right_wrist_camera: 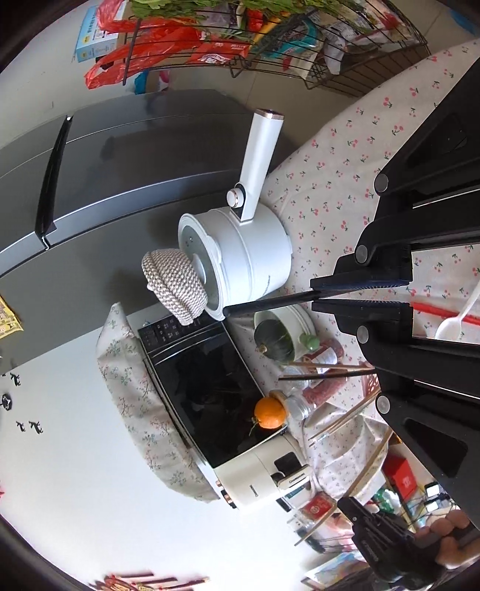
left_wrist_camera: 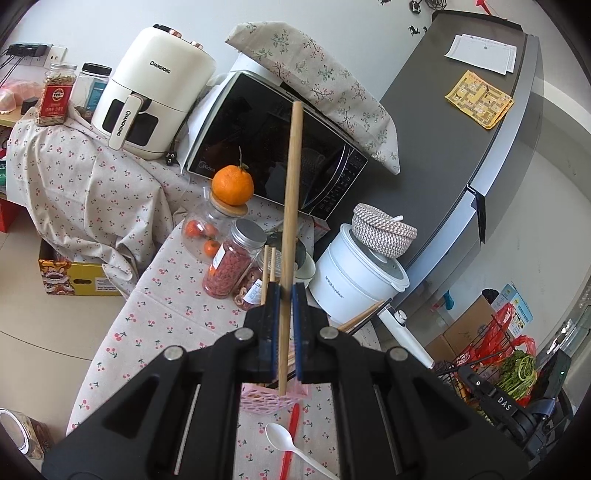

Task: Organize utensils

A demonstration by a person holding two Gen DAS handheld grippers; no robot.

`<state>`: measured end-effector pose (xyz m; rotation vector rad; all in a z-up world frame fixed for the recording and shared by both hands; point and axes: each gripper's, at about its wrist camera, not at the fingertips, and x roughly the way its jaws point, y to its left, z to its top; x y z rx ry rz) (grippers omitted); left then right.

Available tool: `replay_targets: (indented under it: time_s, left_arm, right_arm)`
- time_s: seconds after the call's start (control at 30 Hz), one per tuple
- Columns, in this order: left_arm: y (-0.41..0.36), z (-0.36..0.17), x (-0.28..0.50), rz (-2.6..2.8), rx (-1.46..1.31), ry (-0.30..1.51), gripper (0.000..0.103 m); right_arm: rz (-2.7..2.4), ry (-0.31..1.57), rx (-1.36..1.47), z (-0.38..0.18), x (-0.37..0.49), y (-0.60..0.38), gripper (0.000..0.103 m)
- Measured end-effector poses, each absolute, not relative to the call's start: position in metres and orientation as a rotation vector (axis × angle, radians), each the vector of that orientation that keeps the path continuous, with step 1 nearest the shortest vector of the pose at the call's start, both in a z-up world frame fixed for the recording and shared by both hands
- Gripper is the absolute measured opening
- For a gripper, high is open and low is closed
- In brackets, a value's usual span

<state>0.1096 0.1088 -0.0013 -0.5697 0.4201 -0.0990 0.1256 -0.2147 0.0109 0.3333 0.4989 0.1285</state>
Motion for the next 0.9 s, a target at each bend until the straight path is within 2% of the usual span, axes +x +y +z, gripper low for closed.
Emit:
replay_targets:
  time_s: [0.1, 0.37, 0.4, 0.47, 0.5, 0.53, 0.9]
  left_arm:
    - [0.106, -0.002, 0.115, -0.079, -0.548, 0.387, 0.007]
    - [0.096, -0.012, 0.129, -0.057, -0.515, 0.417, 0.007]
    - [0.096, -0.011, 0.127, -0.061, -0.523, 0.421, 0.007]
    - [0.098, -0.007, 0.123, -0.072, -0.541, 0.427, 0.007]
    - [0.098, -0.005, 0.121, -0.079, -0.549, 0.433, 0.007]
    - [0.098, -0.003, 0.119, -0.087, -0.556, 0.439, 0.007]
    - [0.097, 0.005, 0.109, -0.152, -0.518, 0.475, 0.007]
  right_arm:
    - [0.154, 0.512, 0.332, 0.018, 0.123, -0.212, 0.001]
    - [0.187, 0.640, 0.315, 0.013, 0.133, -0.212, 0.003]
    - [0.169, 0.671, 0.330, 0.007, 0.140, -0.215, 0.007]
    - [0.135, 0.749, 0.342, -0.010, 0.158, -0.221, 0.027]
    - [0.117, 0.785, 0.346, -0.019, 0.168, -0.224, 0.050]
    - [0.101, 0.812, 0.351, -0.028, 0.178, -0.226, 0.064]
    - [-0.068, 1.055, 0.232, -0.142, 0.271, -0.204, 0.062]
